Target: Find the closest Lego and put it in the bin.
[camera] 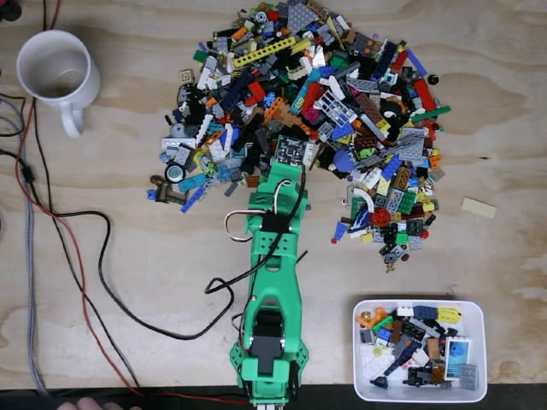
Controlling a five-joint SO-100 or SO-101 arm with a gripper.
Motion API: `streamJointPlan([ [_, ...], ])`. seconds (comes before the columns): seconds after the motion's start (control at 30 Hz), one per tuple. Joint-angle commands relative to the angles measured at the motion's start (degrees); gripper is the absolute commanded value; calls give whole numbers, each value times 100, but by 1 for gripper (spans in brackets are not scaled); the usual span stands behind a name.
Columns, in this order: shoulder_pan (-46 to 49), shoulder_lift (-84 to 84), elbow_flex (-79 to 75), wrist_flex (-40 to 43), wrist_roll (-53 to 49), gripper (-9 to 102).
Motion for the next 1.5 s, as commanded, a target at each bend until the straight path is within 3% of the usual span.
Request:
streamJointPlan([
  [0.0,756,272,-1020,316,44,0],
  [0.5,809,290,-1107,571,352,1],
  [0.67,923,18,-2065,2241,2294,5],
  [0.73,1046,-642,-3111,3155,3111,5],
  [0.9,1090,-2039,-4509,4456,4447,7],
  [1.13,1169,-3155,-4438,4412,5142,8],
  [1.47,1248,-3199,-3744,3902,5142,12],
])
